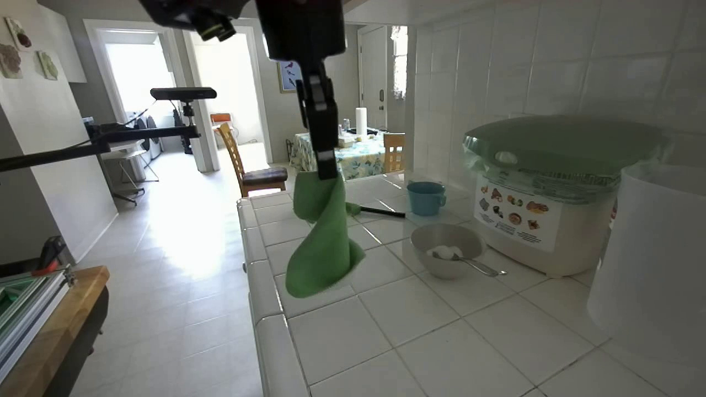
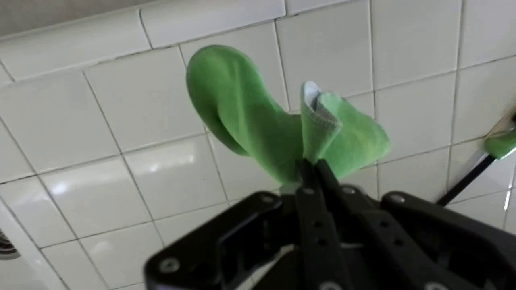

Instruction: Clean the counter

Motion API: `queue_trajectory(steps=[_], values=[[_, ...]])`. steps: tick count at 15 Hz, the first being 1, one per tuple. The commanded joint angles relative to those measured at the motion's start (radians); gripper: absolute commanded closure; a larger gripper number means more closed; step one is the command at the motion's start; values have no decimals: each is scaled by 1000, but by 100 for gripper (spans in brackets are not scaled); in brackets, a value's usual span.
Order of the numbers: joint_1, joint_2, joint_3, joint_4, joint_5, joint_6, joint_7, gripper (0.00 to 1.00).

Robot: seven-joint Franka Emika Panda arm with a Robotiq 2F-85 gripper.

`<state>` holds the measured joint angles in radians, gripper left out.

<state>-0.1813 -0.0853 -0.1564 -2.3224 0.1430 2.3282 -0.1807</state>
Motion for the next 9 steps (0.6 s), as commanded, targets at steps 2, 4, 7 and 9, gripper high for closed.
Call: queue_trajectory(steps=[2, 4, 7, 9], values=[[61, -78, 8, -91, 44, 14, -112, 99], [99, -81, 27, -101, 60, 32, -109, 99], [159, -82, 63, -116, 108, 84, -105, 99], [198, -65, 92, -137, 157, 206, -85, 99]])
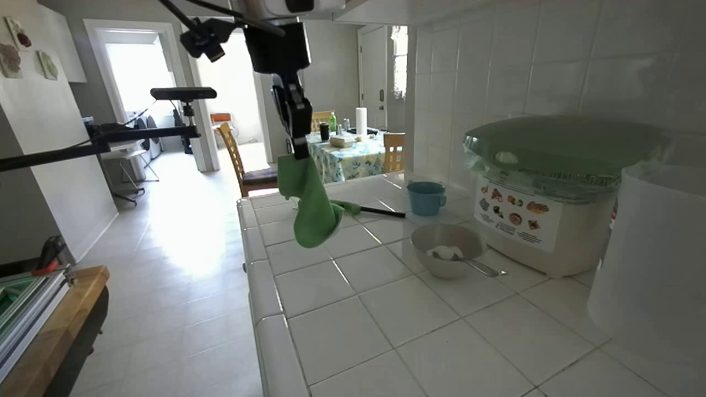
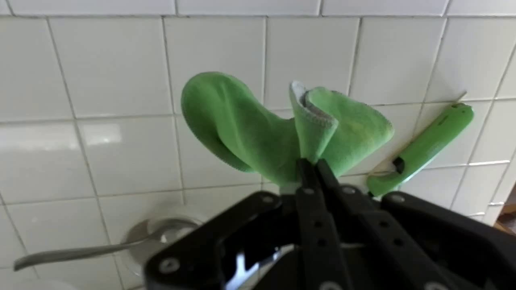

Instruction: Clean the counter

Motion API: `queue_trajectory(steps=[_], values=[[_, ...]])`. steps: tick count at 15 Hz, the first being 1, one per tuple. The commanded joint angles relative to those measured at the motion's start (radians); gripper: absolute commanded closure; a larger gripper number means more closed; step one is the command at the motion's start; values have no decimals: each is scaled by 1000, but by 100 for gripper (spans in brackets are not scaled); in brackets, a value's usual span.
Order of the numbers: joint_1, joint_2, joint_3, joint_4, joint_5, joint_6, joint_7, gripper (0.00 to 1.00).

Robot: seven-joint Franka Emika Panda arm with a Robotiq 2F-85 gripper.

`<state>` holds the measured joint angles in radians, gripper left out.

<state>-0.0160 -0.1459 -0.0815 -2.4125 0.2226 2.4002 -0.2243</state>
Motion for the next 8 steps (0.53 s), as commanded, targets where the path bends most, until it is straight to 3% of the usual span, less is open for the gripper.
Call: queue_trajectory(steps=[1, 3, 8], values=[[55, 7, 29, -66, 115, 223, -51, 99], [92, 40, 49, -108, 167, 355, -78, 99], [145, 171, 71, -197, 298, 562, -208, 99]])
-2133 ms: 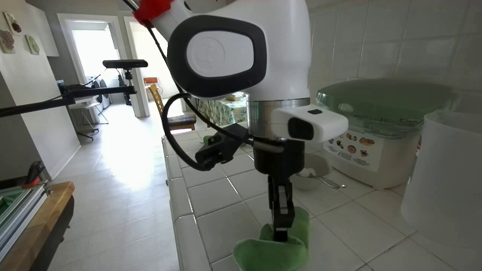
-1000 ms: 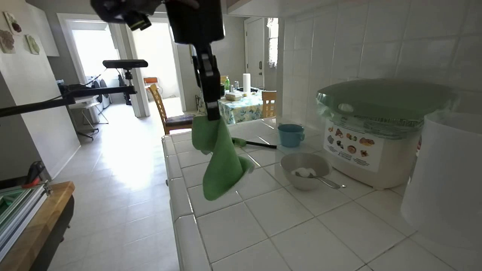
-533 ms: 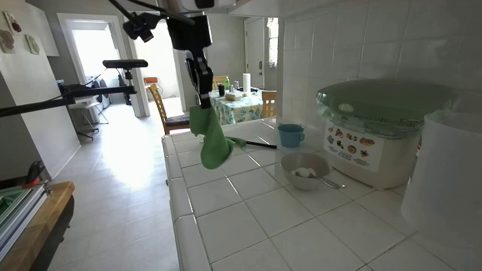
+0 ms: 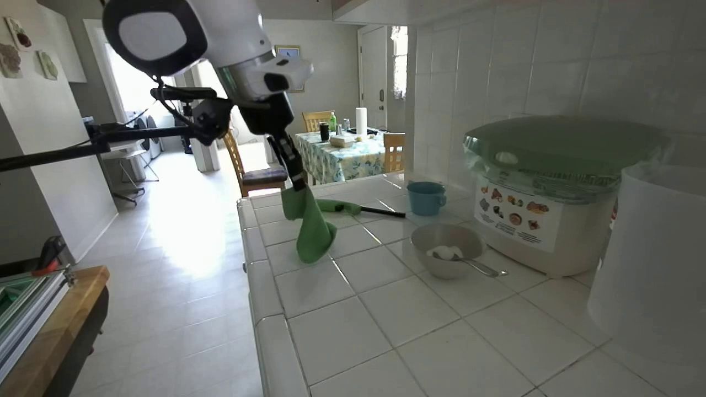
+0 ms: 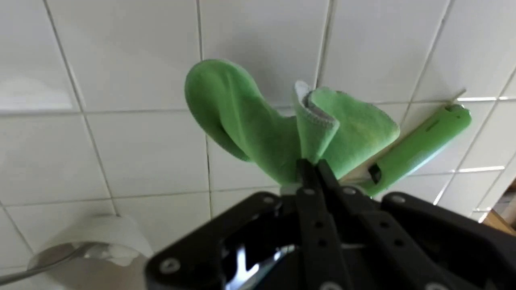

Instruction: Clean the counter

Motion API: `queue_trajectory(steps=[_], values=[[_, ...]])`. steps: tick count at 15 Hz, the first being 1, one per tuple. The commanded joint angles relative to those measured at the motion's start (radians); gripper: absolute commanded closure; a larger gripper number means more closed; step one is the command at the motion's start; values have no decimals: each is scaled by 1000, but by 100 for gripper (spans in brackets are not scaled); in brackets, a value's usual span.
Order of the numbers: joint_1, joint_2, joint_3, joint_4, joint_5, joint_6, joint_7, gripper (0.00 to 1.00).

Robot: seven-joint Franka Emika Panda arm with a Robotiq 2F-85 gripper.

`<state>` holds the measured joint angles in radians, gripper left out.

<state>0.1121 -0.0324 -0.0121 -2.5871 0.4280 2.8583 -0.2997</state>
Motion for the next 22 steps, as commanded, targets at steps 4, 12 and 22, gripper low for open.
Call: queue_trajectory(steps=[4, 12, 22], values=[[-14, 149, 41, -21, 186, 198, -258, 99], [-134, 239, 29, -36, 118, 215, -313, 99], [-63, 311, 107, 23, 20, 274, -231, 99]])
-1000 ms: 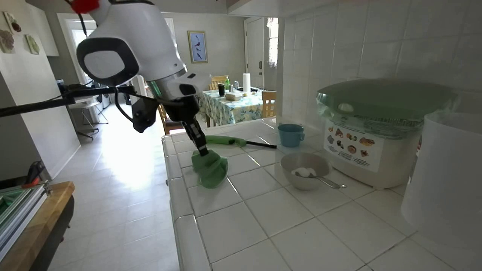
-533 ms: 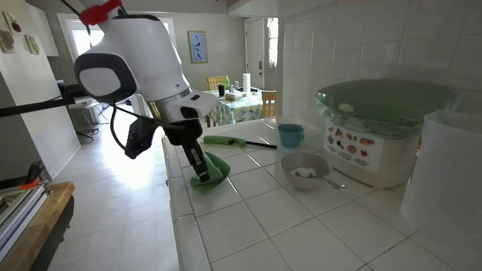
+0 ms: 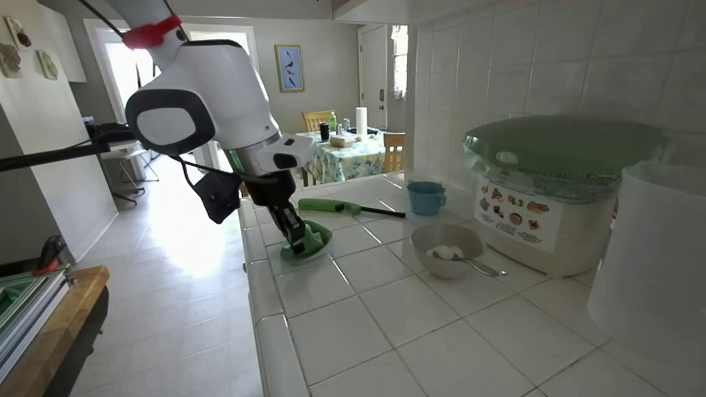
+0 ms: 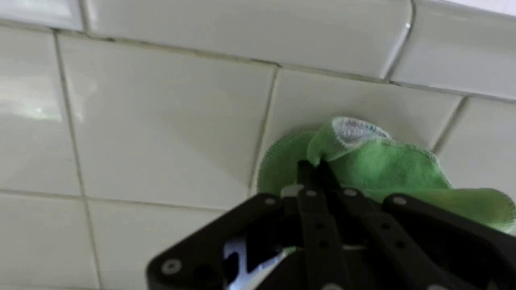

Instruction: Clean the counter

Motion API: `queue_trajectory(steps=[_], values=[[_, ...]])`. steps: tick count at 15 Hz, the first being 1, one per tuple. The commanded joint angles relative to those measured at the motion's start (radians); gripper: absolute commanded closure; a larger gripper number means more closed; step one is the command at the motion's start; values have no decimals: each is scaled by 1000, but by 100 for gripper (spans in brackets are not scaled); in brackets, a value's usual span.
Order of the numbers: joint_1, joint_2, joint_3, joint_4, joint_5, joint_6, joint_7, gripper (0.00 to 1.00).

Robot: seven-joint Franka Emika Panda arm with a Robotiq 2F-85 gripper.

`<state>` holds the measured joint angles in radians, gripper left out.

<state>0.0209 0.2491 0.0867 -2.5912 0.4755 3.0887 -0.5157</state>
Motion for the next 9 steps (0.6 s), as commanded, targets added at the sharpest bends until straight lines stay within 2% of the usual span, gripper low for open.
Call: queue_trajectory(steps=[1, 2, 5, 9], values=[[47, 38, 2, 38, -42, 45, -7, 99], [59, 43, -3, 44, -53, 45, -5, 99], [36, 52, -38, 43, -77, 27, -29, 99], [-79, 48, -118, 43, -84, 3, -63, 99]])
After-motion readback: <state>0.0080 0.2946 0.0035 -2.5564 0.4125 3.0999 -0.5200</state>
